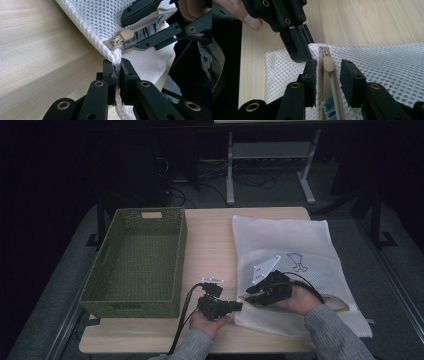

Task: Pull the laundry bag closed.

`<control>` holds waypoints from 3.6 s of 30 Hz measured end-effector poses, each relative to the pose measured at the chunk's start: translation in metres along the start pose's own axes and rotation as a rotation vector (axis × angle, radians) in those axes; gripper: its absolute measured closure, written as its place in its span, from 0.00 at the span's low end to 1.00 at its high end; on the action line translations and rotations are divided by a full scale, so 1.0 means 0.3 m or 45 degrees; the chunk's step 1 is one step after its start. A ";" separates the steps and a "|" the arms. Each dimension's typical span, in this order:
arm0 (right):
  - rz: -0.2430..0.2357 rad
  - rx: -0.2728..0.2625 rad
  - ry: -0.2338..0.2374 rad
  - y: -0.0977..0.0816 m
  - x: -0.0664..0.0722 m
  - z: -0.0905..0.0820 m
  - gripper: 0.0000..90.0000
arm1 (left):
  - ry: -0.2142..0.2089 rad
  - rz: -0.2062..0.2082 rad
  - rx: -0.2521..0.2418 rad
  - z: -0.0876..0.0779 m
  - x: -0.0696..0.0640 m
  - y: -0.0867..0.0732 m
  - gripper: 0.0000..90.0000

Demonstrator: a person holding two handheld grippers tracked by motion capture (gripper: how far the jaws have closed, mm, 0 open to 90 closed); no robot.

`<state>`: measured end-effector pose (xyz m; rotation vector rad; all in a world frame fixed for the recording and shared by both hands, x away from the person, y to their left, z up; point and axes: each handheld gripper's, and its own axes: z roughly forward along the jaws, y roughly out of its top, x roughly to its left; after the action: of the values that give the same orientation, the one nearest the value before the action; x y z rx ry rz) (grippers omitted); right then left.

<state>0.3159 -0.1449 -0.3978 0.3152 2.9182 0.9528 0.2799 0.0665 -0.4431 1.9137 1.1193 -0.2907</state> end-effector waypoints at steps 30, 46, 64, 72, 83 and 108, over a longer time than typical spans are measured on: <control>-0.063 0.080 -0.004 0.054 0.017 -0.016 0.90 | -0.026 -0.021 -0.004 -0.003 0.001 0.014 0.95; -0.065 0.110 -0.028 0.015 0.034 -0.032 0.90 | 0.004 -0.031 -0.037 -0.018 -0.012 0.005 0.96; -0.018 0.140 -0.050 -0.068 0.028 -0.068 0.90 | 0.080 -0.014 -0.077 -0.034 -0.009 0.002 0.96; 0.006 0.129 -0.040 -0.097 0.021 -0.074 0.90 | 0.098 -0.006 -0.077 -0.032 -0.013 -0.002 0.96; 0.024 0.127 -0.046 -0.120 0.022 -0.097 0.90 | 0.118 0.009 -0.075 -0.033 -0.015 -0.003 0.96; 0.080 0.124 -0.081 -0.193 0.020 -0.163 0.90 | 0.156 0.010 -0.074 -0.042 -0.007 -0.006 0.96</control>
<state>0.2943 -0.2175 -0.3923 0.4369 2.9176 0.7937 0.2747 0.0755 -0.4355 1.9047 1.1874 -0.1362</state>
